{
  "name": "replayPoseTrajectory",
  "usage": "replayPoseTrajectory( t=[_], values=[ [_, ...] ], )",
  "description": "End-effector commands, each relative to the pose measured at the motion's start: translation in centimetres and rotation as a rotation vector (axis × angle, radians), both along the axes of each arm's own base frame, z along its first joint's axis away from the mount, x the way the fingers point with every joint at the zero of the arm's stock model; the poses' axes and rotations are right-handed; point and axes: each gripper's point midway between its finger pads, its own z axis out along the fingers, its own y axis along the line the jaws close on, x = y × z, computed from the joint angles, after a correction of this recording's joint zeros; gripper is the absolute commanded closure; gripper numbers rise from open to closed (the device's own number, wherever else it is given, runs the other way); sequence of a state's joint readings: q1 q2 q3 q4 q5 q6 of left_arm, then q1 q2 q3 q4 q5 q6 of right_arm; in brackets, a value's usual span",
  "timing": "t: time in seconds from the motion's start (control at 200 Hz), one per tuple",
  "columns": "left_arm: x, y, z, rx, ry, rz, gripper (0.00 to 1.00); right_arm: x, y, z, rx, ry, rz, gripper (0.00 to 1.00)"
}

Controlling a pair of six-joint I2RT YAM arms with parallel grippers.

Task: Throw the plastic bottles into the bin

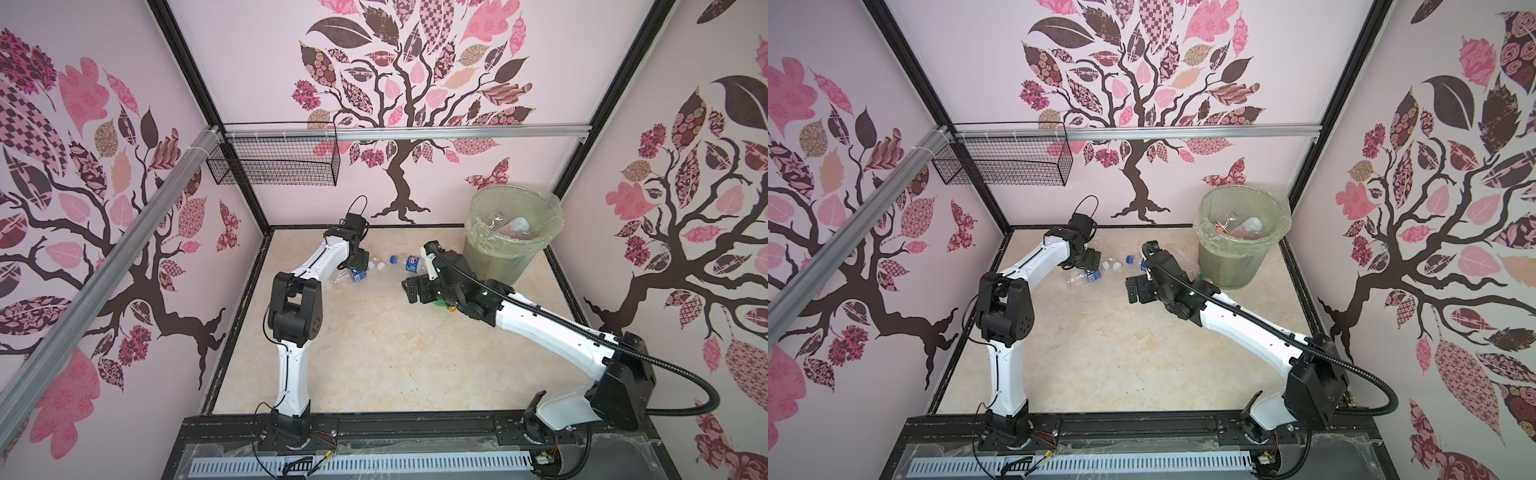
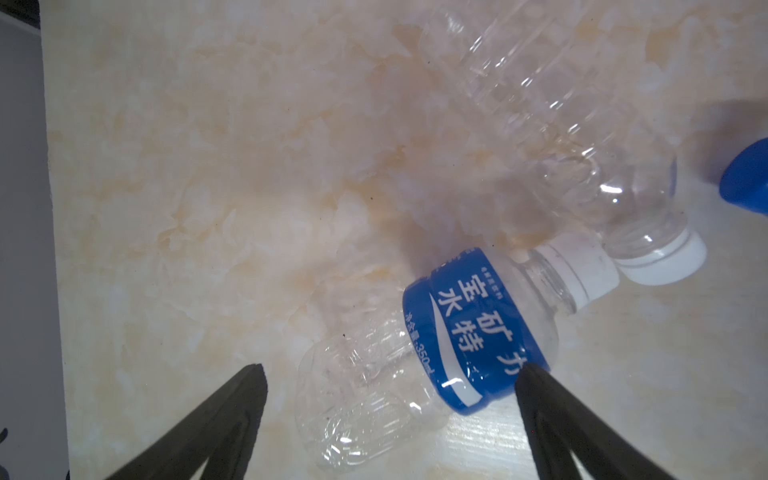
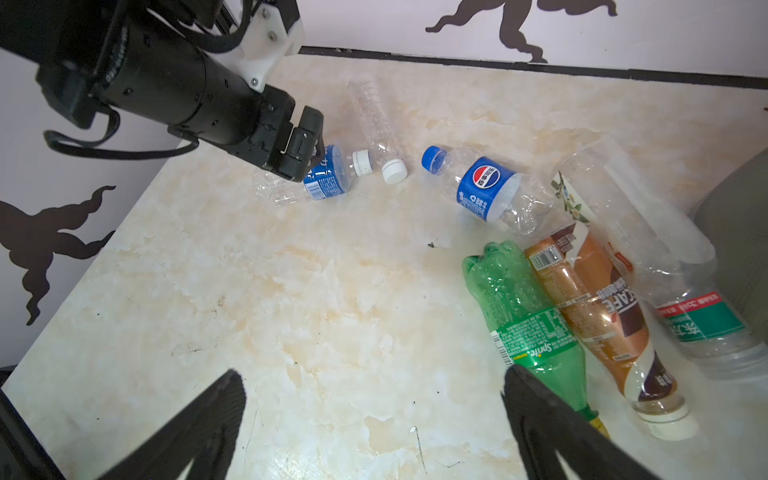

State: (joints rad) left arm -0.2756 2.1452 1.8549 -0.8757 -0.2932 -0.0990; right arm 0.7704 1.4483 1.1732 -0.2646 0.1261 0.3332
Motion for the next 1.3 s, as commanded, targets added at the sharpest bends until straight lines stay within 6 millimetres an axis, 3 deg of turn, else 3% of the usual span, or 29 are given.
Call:
replayPoseTrajectory(
  t=[0.0, 0.415, 0.495, 0.92, 1.165, 1.295],
  values=[
    [0.5, -0.8, -0.2, 0.003, 0.021, -0.074, 0.02, -0.3, -0.1, -0.7, -0.023, -0.007, 0.013, 0.00],
    [-1.1, -1.8, -3.2, -0.056, 0.148, -0.094, 0.02, -0.2, -0.8, -1.1, -0.026, -0.017, 0.011, 0.01],
    [-2.1, -1.7, -4.1, -0.057, 0.203, -0.072, 0.03, -0.3, -1.0, -1.1, -0.024, -0.018, 0.007, 0.01],
    [-5.4, -2.2, -4.1, -0.152, 0.259, -0.013, 0.08, -0.9, -2.1, -0.9, 0.004, -0.016, -0.014, 0.01],
    [-6.7, -2.4, -4.6, -0.200, 0.255, 0.010, 0.15, -1.3, -2.5, -0.7, 0.031, -0.006, -0.013, 0.00],
    [-7.0, -2.6, -5.4, -0.208, 0.278, 0.023, 0.27, -1.5, -2.9, -0.6, 0.042, 0.001, -0.018, 0.00]
  ],
)
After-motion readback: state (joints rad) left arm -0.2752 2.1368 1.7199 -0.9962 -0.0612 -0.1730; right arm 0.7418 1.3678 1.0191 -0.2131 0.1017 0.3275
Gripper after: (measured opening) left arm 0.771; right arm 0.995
